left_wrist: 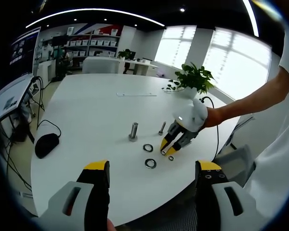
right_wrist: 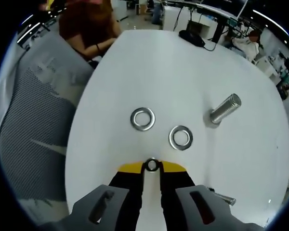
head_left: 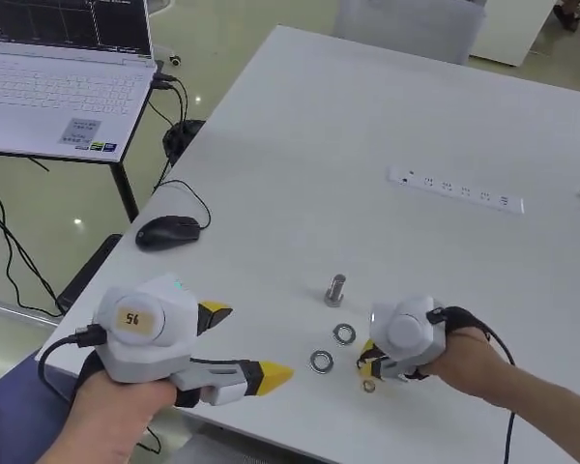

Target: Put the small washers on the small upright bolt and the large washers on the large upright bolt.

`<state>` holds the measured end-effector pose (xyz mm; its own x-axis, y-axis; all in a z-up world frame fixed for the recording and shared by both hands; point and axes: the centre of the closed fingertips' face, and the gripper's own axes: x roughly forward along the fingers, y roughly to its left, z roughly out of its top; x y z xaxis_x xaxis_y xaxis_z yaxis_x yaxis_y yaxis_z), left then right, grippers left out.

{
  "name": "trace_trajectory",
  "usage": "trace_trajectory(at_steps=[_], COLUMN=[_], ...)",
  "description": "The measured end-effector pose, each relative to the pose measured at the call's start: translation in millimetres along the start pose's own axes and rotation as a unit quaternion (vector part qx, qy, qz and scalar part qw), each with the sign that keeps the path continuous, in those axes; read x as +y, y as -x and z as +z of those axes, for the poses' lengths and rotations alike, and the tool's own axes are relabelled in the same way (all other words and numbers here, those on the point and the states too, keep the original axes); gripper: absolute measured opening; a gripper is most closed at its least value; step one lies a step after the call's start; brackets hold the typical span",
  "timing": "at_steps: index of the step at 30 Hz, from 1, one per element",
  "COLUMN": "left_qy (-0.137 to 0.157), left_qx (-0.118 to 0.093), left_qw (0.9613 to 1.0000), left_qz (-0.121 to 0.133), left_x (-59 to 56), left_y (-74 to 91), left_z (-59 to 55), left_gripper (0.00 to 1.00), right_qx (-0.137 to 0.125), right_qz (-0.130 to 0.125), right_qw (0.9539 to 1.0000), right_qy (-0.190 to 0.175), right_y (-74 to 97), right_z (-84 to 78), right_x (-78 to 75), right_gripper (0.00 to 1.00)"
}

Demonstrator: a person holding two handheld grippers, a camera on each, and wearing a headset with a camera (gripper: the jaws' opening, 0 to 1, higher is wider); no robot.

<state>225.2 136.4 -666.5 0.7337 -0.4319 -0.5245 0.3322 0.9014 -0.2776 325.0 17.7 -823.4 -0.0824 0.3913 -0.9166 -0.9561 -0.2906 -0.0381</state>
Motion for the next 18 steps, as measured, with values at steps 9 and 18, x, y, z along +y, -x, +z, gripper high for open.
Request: trace_trajectory(at_steps=[9, 18], left_qy=[-0.004, -0.006], left_qx=[-0.002, -0.002], left_qw=[1.0, 1.0], left_qz=[-0.003, -0.007], left_x=[0.5, -2.5], left_y=[-2.8, -5.4], left_z=[3.9, 5.4], left_gripper=[0.72, 0.71], right_qx=[-0.011, -0.021], right_qz=[-0.02, -0.043], right_qw=[0.9989, 0.9955], right_qy=[-0.042, -0.082], right_y=[13.0, 32.9], right_z=[-8.1, -22.9], right_x=[-5.4, -10.1], right_gripper=[0.13, 0.13])
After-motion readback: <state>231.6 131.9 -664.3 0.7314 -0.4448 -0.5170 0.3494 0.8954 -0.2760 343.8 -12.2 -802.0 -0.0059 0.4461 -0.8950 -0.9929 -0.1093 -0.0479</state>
